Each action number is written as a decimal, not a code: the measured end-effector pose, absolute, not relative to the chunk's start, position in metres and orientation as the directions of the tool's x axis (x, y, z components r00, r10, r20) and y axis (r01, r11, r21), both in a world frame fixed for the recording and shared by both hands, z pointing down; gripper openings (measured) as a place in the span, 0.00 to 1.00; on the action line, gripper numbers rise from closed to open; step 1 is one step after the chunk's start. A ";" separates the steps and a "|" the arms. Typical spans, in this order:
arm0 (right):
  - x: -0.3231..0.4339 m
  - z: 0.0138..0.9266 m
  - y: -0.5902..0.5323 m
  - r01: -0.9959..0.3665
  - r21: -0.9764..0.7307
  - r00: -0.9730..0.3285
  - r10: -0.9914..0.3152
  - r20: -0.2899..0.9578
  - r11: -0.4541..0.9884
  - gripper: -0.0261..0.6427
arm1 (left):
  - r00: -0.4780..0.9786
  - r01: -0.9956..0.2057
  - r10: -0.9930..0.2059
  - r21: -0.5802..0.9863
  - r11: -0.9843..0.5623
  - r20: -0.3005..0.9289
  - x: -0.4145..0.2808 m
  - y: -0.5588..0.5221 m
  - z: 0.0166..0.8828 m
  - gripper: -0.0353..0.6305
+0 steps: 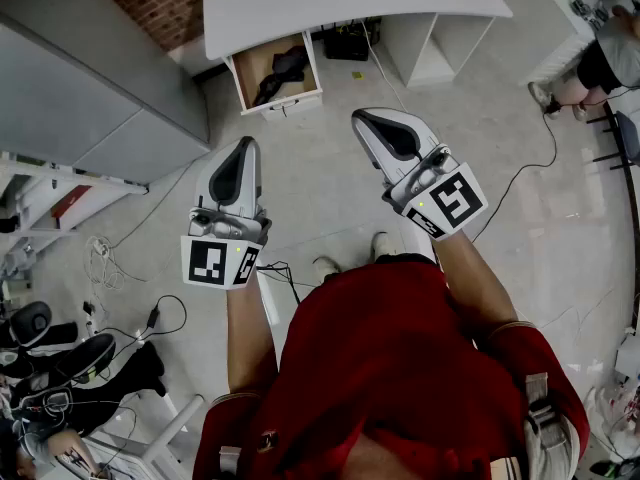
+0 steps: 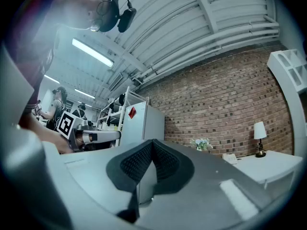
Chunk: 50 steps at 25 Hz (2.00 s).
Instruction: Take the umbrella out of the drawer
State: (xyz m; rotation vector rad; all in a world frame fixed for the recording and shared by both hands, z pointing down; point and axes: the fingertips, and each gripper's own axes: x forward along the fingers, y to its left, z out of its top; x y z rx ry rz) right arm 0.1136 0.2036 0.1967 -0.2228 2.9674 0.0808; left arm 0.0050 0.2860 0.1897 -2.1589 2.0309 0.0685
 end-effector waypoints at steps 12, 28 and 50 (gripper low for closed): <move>0.081 0.207 0.229 -0.170 -0.006 -0.974 -0.169 -0.154 0.985 0.06 | 0.055 -0.995 -0.987 -0.086 -0.042 -0.152 -0.041 0.325 0.197 0.06; 0.038 0.228 0.200 -0.235 0.011 -0.969 -0.233 -0.080 0.972 0.06 | 0.078 -0.995 -0.990 -0.063 -0.071 -0.115 -0.108 0.298 0.226 0.06; -0.021 0.275 -0.061 -0.216 -0.053 -0.973 -0.220 -0.072 0.975 0.06 | 0.027 -0.985 -0.994 -0.167 -0.044 0.104 -0.173 0.044 0.322 0.06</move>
